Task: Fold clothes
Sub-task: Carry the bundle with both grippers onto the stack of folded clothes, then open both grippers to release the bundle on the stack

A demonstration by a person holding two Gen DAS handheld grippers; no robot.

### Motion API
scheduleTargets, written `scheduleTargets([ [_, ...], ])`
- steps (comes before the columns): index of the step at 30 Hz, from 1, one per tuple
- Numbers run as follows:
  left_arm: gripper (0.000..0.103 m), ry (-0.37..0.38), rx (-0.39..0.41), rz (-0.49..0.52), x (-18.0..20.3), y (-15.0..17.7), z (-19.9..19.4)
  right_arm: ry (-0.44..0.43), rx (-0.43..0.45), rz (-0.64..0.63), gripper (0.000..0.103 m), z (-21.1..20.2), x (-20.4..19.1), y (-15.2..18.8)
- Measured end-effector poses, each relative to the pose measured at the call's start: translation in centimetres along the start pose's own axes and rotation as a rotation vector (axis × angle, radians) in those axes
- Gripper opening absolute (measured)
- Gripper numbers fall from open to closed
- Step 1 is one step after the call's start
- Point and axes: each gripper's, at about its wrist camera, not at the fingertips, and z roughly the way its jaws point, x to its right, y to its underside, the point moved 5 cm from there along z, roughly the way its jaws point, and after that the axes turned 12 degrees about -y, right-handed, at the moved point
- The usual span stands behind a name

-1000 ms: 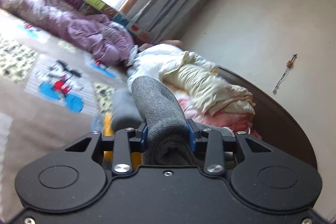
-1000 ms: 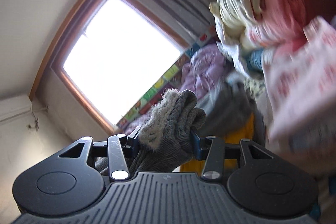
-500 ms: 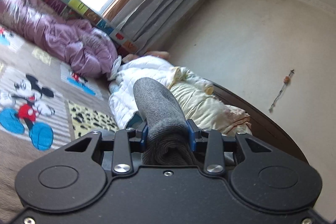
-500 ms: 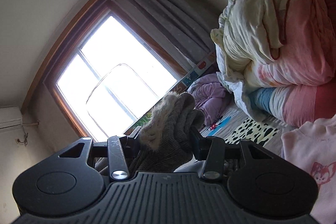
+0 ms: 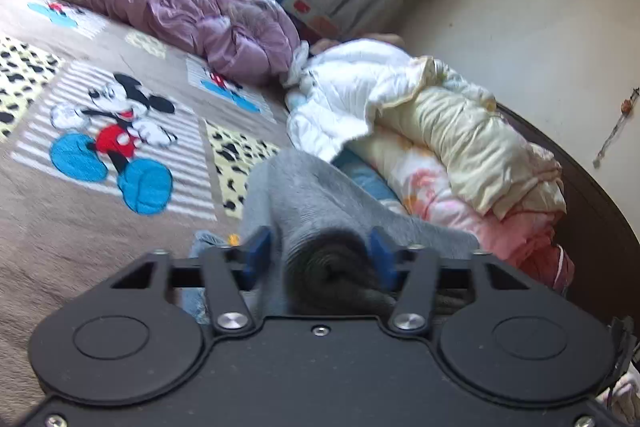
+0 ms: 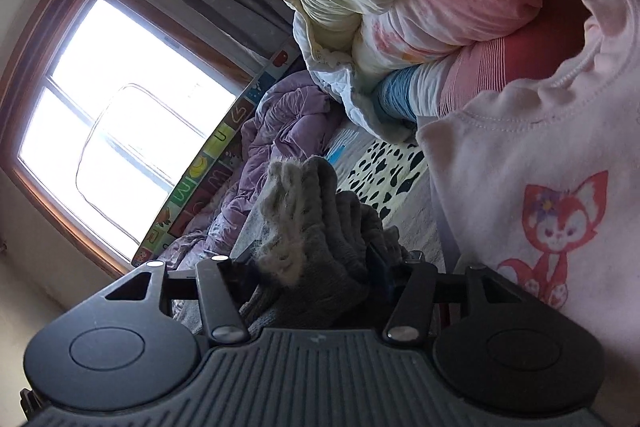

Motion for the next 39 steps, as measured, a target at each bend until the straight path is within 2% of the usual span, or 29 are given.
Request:
scheduleTargets([
  [10,0.065,-0.04,0.019,0.004,-0.4,-0.1,-3.9,0.014,0.018,-0.113,0.06,-3.8,-3.5,-0.7],
  [12,0.078,-0.069,0.007,0.026,-0.2,0.4,-5.0,0.017,0.002,-0.151,0.061,-4.9,-4.5,-0.3],
  [14,0.086,-0.106,-0.012,0.068,0.3,1.2,-6.3,0.024,-0.021,-0.182,0.067,-6.1,-5.5,0.4],
  [16,0.092,-0.122,-0.025,0.117,1.0,2.3,-7.7,0.033,-0.047,-0.204,0.079,-7.6,-6.7,1.2],
  [18,0.097,-0.145,-0.033,0.166,1.7,3.3,-9.1,0.038,-0.076,-0.217,0.083,-9.0,-7.8,2.0],
  [22,0.099,-0.201,-0.018,0.234,3.1,4.8,-12.0,0.054,-0.121,-0.265,0.098,-11.6,-10.3,3.6],
  [24,0.1,-0.256,-0.017,0.263,3.8,5.3,-13.2,0.074,-0.12,-0.302,0.103,-13.0,-11.7,4.0],
  [28,0.103,-0.364,0.004,0.364,5.6,6.4,-16.0,0.133,-0.144,-0.362,0.103,-15.5,-13.9,4.8],
  [30,0.103,-0.358,0.014,0.395,6.4,6.9,-17.5,0.169,-0.169,-0.378,0.103,-16.5,-14.6,5.2],
  [34,0.103,-0.33,0.03,0.405,7.6,7.5,-20.0,0.189,-0.223,-0.384,0.103,-18.3,-15.9,6.3],
  [39,0.103,-0.367,0.091,0.444,8.7,7.9,-22.3,0.254,-0.234,-0.474,0.103,-20.1,-17.9,7.0],
])
